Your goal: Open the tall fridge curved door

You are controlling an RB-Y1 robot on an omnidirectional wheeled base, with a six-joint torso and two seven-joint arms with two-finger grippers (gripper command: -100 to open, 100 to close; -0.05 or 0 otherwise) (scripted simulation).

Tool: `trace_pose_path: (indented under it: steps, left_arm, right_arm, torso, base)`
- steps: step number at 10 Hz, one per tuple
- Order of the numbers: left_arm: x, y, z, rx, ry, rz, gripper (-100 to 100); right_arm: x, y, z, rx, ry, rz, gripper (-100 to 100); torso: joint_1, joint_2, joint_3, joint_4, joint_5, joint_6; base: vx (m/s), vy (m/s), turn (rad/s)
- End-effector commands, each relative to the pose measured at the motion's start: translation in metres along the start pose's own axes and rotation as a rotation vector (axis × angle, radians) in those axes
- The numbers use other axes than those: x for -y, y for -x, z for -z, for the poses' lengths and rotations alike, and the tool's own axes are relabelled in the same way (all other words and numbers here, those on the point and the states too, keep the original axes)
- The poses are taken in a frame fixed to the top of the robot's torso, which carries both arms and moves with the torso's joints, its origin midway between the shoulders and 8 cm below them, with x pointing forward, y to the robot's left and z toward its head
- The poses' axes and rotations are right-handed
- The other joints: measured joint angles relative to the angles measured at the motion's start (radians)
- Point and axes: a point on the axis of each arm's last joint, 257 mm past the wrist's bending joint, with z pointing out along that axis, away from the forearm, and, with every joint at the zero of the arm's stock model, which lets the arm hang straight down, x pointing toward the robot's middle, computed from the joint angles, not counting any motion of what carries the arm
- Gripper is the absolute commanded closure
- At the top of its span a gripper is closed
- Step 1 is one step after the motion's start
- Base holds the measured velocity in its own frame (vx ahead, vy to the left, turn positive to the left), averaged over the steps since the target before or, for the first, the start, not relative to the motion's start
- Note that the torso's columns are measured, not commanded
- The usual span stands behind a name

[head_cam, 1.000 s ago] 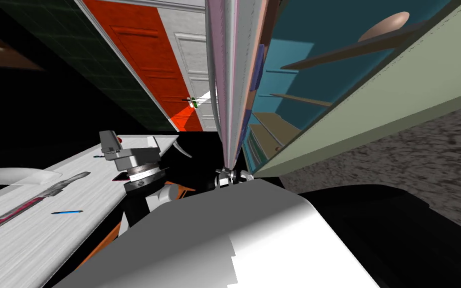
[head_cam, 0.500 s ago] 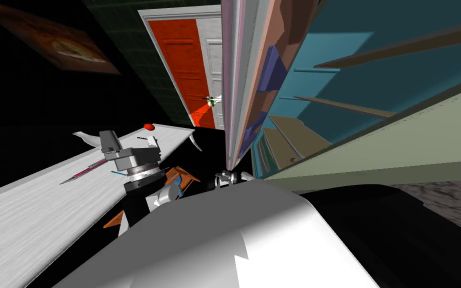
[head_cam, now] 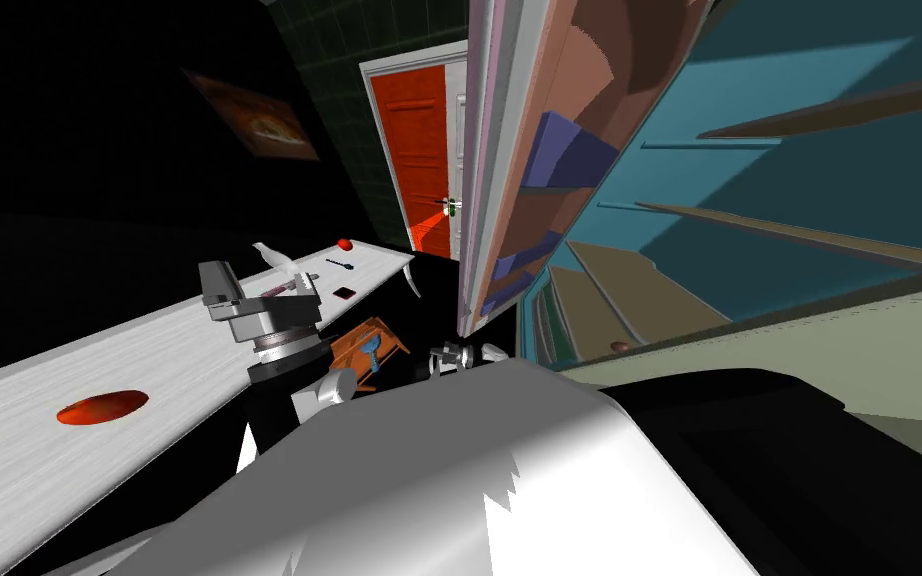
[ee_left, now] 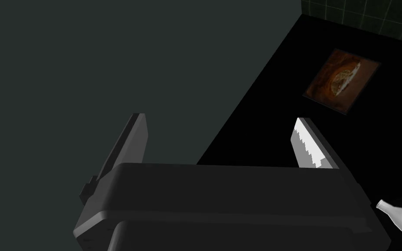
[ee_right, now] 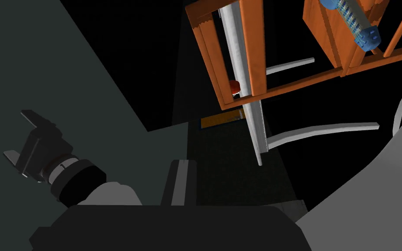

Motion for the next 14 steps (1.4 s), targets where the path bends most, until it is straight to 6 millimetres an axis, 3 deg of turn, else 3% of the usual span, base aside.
trace_pose_path:
  steps: [1, 2, 3, 5, 6, 8, 9, 11, 12, 14]
  left_arm:
    - [0.0, 0.0, 0.0, 0.0, 0.0, 0.0, 0]
    - [0.0, 0.0, 0.0, 0.0, 0.0, 0.0, 0]
    - [0.0, 0.0, 0.0, 0.0, 0.0, 0.0, 0]
    - [0.0, 0.0, 0.0, 0.0, 0.0, 0.0, 0]
    - [0.0, 0.0, 0.0, 0.0, 0.0, 0.0, 0]
    - [0.0, 0.0, 0.0, 0.0, 0.0, 0.0, 0]
    - [0.0, 0.0, 0.0, 0.0, 0.0, 0.0, 0]
    - [0.0, 0.0, 0.0, 0.0, 0.0, 0.0, 0]
    - [0.0, 0.0, 0.0, 0.0, 0.0, 0.0, 0]
    - [0.0, 0.0, 0.0, 0.0, 0.0, 0.0, 0]
  right_arm:
    - [-0.033, 0.036, 0.005, 0.034, 0.038, -0.076, 100]
    - [-0.035, 0.038, 0.005, 0.037, 0.039, -0.079, 100]
    - [0.028, -0.02, -0.005, -0.062, -0.077, 0.04, 100]
    - [0.036, -0.029, -0.001, -0.091, -0.102, 0.062, 100]
    - [0.063, -0.047, -0.003, -0.149, -0.179, 0.09, 100]
    - [0.072, -0.057, 0.002, -0.184, -0.206, 0.119, 100]
    - [0.096, -0.073, 0.004, -0.24, -0.276, 0.139, 100]
    - [0.106, -0.084, 0.012, -0.285, -0.304, 0.177, 100]
    - [0.128, -0.098, 0.016, -0.34, -0.37, 0.192, 100]
    - [0.138, -0.11, 0.027, -0.391, -0.396, 0.231, 100]
  torso:
    - [0.0, 0.001, 0.001, -0.001, 0.0, 0.0]
    - [-0.001, 0.001, 0.001, 0.003, 0.002, 0.003]
    - [-0.001, 0.002, 0.001, 0.003, 0.003, 0.005]
    - [0.004, -0.005, -0.003, 0.014, 0.007, 0.002]
    - [-0.001, 0.002, 0.001, 0.018, 0.006, 0.0]
    - [0.0, 0.001, 0.001, 0.018, 0.006, 0.001]
    - [-0.003, 0.005, 0.003, 0.019, 0.005, 0.0]
    - [0.001, 0.0, 0.0, 0.018, 0.006, 0.001]
    - [-0.003, 0.003, 0.002, 0.019, 0.005, 0.0]
    - [0.001, 0.0, 0.0, 0.018, 0.006, 0.001]
  base:
    - [0.002, 0.0, 0.391]
    - [0.0, -0.002, 0.249]
    - [0.129, 0.085, -0.319]
    - [0.114, 0.099, -0.327]
    - [0.129, 0.101, -0.405]
    - [0.093, 0.099, -0.295]
    - [0.109, 0.125, -0.37]
    - [0.08, 0.092, -0.281]
    - [0.079, 0.097, -0.359]
    - [0.068, 0.106, -0.308]
